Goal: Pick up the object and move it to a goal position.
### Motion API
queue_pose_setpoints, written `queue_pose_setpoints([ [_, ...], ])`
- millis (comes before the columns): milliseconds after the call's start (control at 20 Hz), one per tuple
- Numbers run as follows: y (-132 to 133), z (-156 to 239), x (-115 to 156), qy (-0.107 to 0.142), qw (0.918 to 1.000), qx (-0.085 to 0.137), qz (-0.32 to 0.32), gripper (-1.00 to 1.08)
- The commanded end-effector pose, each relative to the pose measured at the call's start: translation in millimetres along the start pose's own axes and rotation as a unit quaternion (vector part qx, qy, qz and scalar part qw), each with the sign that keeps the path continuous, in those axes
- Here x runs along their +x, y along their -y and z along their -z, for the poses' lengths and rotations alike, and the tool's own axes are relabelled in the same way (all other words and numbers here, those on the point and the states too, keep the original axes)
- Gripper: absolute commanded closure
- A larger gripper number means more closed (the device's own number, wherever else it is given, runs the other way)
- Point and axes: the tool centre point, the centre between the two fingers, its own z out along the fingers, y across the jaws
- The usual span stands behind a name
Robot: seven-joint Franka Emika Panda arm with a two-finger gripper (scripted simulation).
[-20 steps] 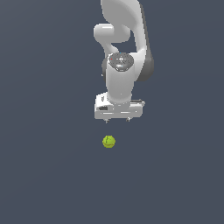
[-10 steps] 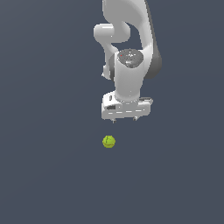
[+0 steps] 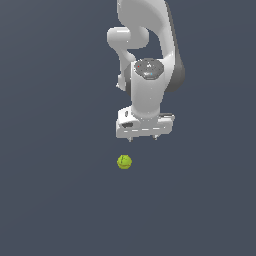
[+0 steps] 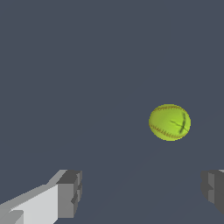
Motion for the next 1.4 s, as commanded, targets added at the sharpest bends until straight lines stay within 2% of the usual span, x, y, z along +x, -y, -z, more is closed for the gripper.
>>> queue_pose_setpoints([
  [0,-7.1,-7.1,3.5,0.001,1.0,-0.001,-0.004,-0.92],
  [700,-72.9,-72.4,27.2,0.007,0.9993,-0.016,-0.032,-0.92],
  [1350,-81.0,-93.5,27.8,0.008,0.9992,-0.018,-0.035,-0.92],
])
